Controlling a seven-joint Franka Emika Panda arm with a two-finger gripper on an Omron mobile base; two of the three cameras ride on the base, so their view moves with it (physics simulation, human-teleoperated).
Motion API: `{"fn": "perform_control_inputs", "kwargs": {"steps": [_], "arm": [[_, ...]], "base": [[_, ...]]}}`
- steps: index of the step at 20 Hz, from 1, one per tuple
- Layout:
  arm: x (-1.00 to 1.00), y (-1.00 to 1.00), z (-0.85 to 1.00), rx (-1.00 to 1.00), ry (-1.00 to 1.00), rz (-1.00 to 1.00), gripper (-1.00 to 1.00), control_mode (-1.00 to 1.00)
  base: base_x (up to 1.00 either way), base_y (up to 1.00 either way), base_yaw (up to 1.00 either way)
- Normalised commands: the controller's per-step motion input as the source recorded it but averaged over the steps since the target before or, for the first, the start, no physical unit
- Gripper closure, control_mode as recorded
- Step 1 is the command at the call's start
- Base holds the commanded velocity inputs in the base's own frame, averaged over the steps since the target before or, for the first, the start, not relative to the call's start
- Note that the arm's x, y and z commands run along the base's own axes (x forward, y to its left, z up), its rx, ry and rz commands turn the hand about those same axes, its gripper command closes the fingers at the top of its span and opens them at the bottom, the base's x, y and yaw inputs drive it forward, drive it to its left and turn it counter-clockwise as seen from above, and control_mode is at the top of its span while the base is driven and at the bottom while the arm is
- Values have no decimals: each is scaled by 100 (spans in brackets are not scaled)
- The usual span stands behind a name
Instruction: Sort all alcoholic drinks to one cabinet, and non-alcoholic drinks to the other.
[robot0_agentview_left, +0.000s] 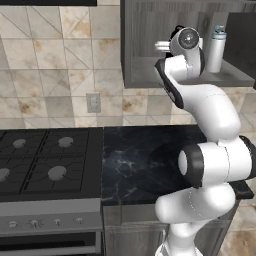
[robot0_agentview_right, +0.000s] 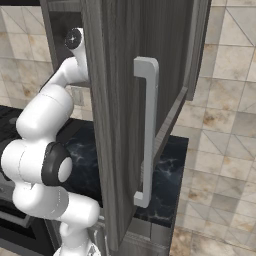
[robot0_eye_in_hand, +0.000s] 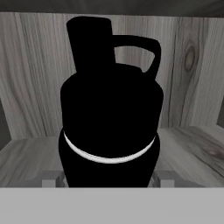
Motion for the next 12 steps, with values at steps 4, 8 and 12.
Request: {"fn": "perform_control_inputs", "kwargs": {"steps": [4,8,12], "arm": [[18,0,-57,0,0,0,100,-100],[19,0,-60,0,0,0,100,-100],[18,0,-59,0,0,0,100,-100]], "base": [[0,0,0],[0,0,0],[0,0,0]]}}
